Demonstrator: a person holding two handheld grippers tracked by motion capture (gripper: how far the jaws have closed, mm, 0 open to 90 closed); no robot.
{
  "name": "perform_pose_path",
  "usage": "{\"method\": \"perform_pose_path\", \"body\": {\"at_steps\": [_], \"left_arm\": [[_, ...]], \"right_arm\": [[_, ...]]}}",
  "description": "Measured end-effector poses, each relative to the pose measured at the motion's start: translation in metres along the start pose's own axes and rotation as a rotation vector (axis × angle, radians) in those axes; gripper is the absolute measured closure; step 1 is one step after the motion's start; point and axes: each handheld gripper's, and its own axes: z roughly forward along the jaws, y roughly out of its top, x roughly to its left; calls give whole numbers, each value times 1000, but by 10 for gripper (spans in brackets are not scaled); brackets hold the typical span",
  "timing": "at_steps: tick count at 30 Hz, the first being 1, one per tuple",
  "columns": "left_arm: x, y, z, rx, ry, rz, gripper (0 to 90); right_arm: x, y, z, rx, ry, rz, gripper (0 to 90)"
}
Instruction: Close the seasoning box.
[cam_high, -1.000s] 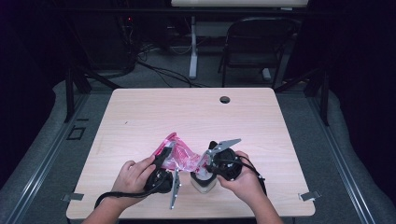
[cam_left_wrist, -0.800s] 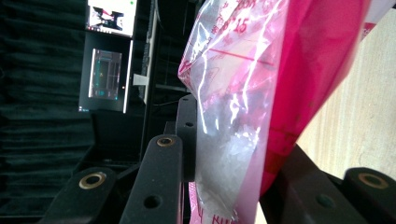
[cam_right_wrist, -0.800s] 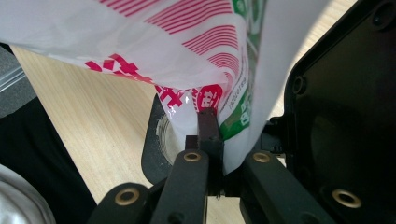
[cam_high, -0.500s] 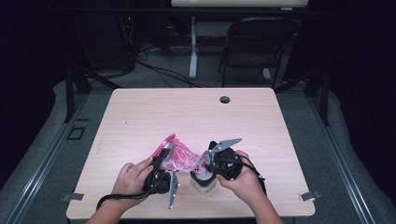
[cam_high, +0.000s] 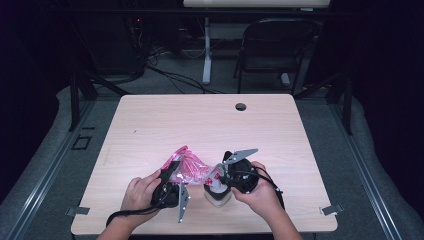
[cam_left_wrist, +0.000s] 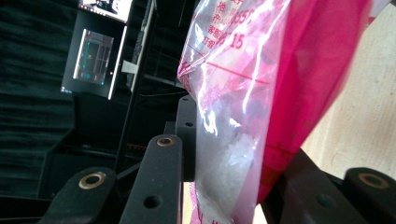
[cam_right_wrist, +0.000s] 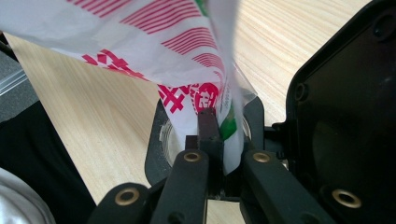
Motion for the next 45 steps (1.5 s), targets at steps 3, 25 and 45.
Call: {"method": "perform_pose_path", "body": {"at_steps": [3,25,45], "left_arm": [[-3,-2,0,0,-14,-19,763],[-13,-13,3,-3,-57,-93,758],[-24,-17,9,1,-131,-149,754]], "right_arm": [[1,1,0,1,-3,0,898],[4,3,0,-8,-3,-8,897],[4,3,0,-28,-5,-8,898]]}}
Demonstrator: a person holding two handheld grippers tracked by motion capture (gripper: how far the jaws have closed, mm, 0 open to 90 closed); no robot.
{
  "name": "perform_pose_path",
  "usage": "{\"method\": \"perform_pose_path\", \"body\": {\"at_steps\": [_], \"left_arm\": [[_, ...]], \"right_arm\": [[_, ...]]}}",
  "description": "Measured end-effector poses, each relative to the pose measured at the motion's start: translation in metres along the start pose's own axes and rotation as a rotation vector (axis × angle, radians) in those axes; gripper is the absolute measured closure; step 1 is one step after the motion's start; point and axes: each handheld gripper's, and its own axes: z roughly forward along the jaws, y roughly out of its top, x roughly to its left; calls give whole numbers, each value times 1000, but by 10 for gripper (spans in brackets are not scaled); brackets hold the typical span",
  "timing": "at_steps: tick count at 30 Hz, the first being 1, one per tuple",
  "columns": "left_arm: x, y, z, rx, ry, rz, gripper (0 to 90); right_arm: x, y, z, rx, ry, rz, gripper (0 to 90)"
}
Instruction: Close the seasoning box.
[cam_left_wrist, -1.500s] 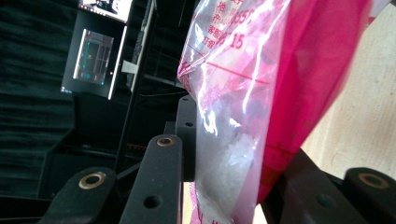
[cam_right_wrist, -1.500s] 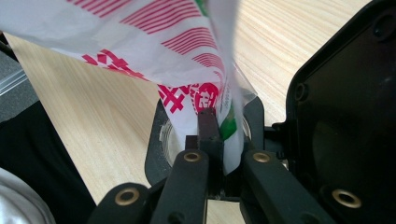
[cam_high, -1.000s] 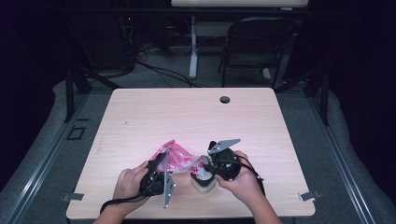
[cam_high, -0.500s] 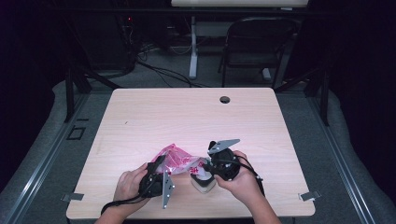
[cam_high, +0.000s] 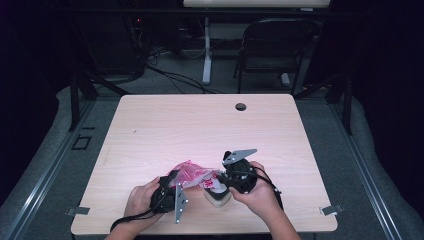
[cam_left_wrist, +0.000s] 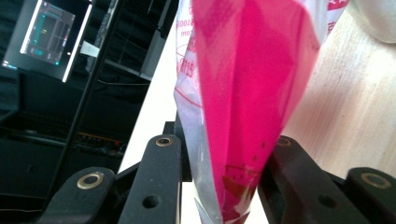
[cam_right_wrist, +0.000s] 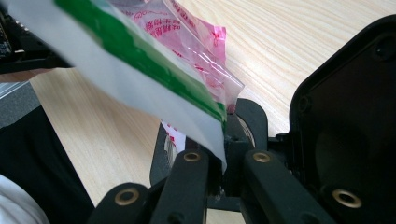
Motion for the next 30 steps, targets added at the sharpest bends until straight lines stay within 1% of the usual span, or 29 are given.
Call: {"method": "perform_pose_path", "body": {"at_steps": [1,5,10,13,16,17,18,19,23,24,26,30], "left_arm": [[0,0,0,2,-10,-12,754],[-1,-2,1,2,-20,-23,754],[-1,-4,3,0,-49,-57,754],[-2,-5,4,0,-66,-78,752],[-2,-6,5,0,-75,-86,751],[-3,-6,6,2,-88,-96,751],[-3,-7,7,-1,-91,-103,751],[-3,-7,8,-3,-93,-106,752],[-4,-9,9,4,-119,-125,752],[-4,-9,9,7,-125,-130,753],[-4,-10,10,7,-137,-141,752],[-5,-12,13,6,-166,-173,752]], "right_arm": [[0,0,0,-3,-3,0,897],[1,0,0,-2,2,3,897],[2,1,0,-1,4,-7,897],[2,1,1,-3,4,0,896],[2,2,1,-3,4,1,894],[2,2,1,-5,4,2,893],[2,2,1,-6,5,3,890],[2,2,0,-7,15,10,886],[0,2,-1,-9,29,11,867],[0,2,-1,-21,37,21,856],[0,2,-2,-26,50,31,846],[0,3,-4,-35,59,32,827]]}}
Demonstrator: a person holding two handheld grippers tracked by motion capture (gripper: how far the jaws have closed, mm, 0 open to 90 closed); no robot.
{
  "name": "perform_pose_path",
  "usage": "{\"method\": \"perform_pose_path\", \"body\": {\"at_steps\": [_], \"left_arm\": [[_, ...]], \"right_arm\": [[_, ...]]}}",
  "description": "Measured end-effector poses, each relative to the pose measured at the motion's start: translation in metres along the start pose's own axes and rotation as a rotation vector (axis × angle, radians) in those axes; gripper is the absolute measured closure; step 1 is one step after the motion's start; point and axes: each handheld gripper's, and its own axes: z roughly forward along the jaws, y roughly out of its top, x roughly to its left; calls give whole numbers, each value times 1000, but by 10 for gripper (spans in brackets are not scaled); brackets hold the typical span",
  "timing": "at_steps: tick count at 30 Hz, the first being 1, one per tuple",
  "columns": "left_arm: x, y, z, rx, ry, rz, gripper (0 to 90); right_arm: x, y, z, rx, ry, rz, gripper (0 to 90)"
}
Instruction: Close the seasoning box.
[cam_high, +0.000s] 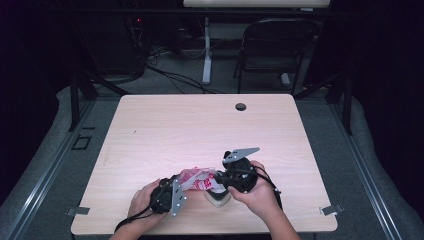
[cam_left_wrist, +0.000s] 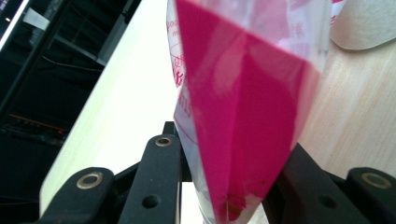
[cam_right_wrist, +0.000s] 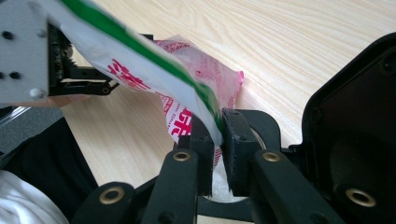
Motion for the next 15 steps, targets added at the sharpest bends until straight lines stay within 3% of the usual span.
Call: {"method": "perform_pose_path", "body": {"at_steps": [7,15], "left_arm": [[3,-6,6,9,-70,-74,752],[3,-10,11,9,-126,-115,756]], "right_arm": [[0,0,0,-8,5,7,805],[0,0,-1,-25,26,12,723]]}}
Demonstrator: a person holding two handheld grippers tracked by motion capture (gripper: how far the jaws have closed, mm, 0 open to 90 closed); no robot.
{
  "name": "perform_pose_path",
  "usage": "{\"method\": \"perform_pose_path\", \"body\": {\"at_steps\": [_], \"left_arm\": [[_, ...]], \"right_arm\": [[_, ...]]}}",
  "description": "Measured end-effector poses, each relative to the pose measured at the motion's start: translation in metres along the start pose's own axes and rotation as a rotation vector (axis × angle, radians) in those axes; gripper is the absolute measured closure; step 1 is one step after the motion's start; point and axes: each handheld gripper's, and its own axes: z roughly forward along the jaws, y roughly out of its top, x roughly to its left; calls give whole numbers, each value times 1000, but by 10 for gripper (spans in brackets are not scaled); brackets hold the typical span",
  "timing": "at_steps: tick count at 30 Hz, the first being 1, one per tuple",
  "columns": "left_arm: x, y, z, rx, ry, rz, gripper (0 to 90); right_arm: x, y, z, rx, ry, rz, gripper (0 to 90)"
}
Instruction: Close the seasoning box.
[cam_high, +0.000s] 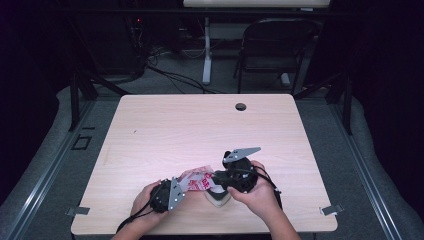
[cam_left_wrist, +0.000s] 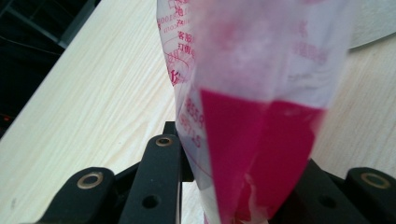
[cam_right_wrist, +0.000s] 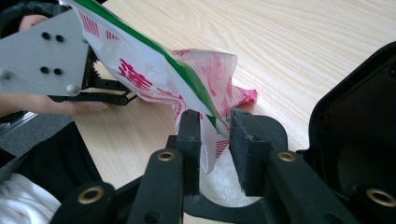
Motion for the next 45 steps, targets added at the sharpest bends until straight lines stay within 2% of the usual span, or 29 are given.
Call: {"method": "perform_pose_path", "body": {"at_steps": [1,2,3,5,8,16,26,30,41,44,45], "left_arm": [[1,-1,0,-2,-8,-8,757],[3,-2,1,-9,-27,-35,758],[3,-2,1,-9,-27,-35,758],[5,-4,2,-17,-45,-69,759],[7,-5,3,-22,-61,-92,760],[7,-6,5,-20,-82,-106,757],[8,-8,7,-17,-96,-121,749],[10,-9,7,-23,-107,-143,748],[18,-14,11,-46,-157,-261,742],[22,-17,12,-51,-179,-312,738],[24,-18,12,-52,-189,-341,737]], "right_arm": [[0,0,0,-4,2,-1,713],[0,0,1,0,8,5,696],[0,0,1,0,8,5,696],[1,0,3,10,15,-3,679],[2,0,5,17,16,-5,667],[1,0,3,5,8,-3,621],[1,-1,6,20,5,-5,608],[0,-1,6,17,0,-4,600],[0,-1,6,17,-6,-4,593],[0,-1,6,18,-6,-5,591],[0,-1,6,14,-4,-2,591]]}}
